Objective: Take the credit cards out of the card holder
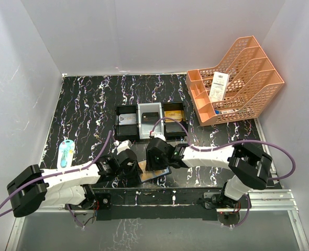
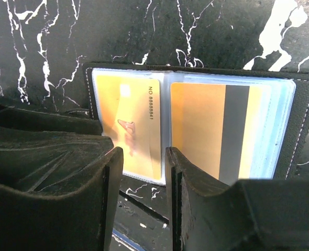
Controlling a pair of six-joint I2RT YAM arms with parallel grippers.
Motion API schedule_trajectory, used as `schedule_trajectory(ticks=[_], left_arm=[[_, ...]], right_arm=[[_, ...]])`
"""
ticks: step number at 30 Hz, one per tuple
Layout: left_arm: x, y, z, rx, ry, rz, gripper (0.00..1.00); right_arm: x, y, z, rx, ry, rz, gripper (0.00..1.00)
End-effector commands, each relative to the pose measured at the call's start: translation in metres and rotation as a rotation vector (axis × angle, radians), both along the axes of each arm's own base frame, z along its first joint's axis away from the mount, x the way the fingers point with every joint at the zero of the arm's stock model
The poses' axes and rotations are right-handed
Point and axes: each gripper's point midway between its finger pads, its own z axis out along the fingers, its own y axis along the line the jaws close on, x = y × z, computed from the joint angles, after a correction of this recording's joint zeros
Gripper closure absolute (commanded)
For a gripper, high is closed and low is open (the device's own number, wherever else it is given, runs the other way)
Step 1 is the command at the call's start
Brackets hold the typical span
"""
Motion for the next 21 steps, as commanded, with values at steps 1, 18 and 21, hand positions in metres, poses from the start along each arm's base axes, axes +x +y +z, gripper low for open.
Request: schedule_trajectory(ticks=[1,18,21], left_arm=[[-0.008,0.012,-0.014,0.069,0.033,-0.015,0.76],[-0.013,0.012,-0.026,0.067,0.057,-0.023,0.8],[-0.013,0.012,-0.026,0.066,0.058,-0.024,0.8]], right_arm=[[0.006,0.008,-0.001,0.015,-0.005,0.004,0.65],[-0.008,0.022,0.006,0.317,0.141,0.064,0.81],[-0.009,0.024,0.011,0.368,0.161,0.071,0.84]])
